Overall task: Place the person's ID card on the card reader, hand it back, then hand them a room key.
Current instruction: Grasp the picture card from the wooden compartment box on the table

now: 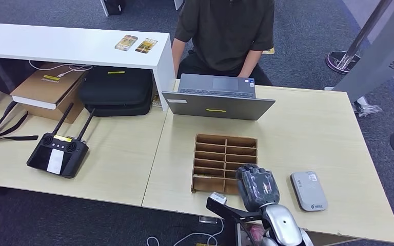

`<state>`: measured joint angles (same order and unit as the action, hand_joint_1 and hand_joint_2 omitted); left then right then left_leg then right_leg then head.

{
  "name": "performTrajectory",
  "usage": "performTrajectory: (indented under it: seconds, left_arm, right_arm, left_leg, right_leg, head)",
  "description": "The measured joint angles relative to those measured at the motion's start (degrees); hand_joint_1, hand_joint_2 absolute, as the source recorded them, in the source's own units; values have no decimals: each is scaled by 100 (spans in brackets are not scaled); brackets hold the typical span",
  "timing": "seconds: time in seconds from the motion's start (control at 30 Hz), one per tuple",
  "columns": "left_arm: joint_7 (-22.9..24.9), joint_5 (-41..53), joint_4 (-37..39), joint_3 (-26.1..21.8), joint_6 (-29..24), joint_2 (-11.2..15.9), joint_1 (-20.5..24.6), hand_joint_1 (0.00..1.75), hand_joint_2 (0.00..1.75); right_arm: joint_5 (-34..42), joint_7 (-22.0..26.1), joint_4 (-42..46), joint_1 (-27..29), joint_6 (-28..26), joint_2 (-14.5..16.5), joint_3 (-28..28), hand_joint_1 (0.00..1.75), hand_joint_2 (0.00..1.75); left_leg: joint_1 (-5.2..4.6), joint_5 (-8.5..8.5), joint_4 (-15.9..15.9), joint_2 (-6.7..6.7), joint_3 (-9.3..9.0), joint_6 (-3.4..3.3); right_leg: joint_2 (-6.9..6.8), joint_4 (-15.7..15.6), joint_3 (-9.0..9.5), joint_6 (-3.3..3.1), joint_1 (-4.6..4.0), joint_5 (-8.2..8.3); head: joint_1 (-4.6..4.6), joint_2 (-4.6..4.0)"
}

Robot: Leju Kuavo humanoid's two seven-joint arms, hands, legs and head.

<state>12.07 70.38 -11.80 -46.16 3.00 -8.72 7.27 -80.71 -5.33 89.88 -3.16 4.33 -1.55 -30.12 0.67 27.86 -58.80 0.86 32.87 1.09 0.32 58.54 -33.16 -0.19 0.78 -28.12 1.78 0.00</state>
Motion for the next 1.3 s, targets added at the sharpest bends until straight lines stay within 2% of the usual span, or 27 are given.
performTrajectory:
  seconds: [0.1, 0.23, 0.37, 0.6, 0.73, 0.83, 1.3]
  left_arm:
    - [0, 0, 0, 0, -4, 2, 0, 0, 0]
    - [0, 2, 0, 0, -9, 2, 1, 0, 0]
    - [0, 10, 0, 0, -9, 2, 1, 0, 0]
    - [11, 21, 0, 0, -10, 2, 2, 0, 0]
    - [11, 42, 0, 0, -12, 2, 4, 0, 0]
    - [11, 54, 0, 2, -11, 2, 7, 0, 0]
    - [12, 106, 0, 19, 7, -14, 24, 0, 0]
  right_arm:
    - [13, 1, 0, -13, -26, 0, 0, 154, 175]
    - [31, 2, 2, -13, -68, 0, 0, 143, 175]
    - [46, 2, 5, -9, -99, 0, 0, 143, 175]
    - [59, 2, 69, 23, -198, 0, 0, 154, 175]
    - [58, 2, 91, 29, -252, 0, 0, 170, 175]
    - [56, 2, 121, 42, -294, 1, 4, 175, 175]
    - [-15, -4, 430, 208, -487, 41, 172, 175, 175]
  left_leg:
    - [0, 0, 0, 0, 0, 0]
    - [0, 0, 0, 1, 0, 0]
    - [0, 0, 0, 1, 0, 0]
    - [0, 0, 0, 0, 0, 0]
    - [0, 0, 0, 0, -1, 0]
    - [0, 0, 0, 0, -1, 0]
    - [0, 0, 0, -1, -2, 0]
  right_leg:
    - [0, 0, 0, 0, 0, 0]
    - [0, 0, 0, 0, 0, 0]
    - [0, 0, 0, 0, 0, 0]
    - [0, 0, 0, 0, 0, 0]
    - [0, 0, 0, 0, 0, 0]
    - [0, 0, 0, 0, 0, 0]
    - [0, 0, 0, 0, 0, 0]
  head:
    - [0, 0]
    - [-1, 0]
    - [-1, 0]
    - [-1, 0]
    - [-1, 0]
    - [-1, 0]
    - [-1, 0]
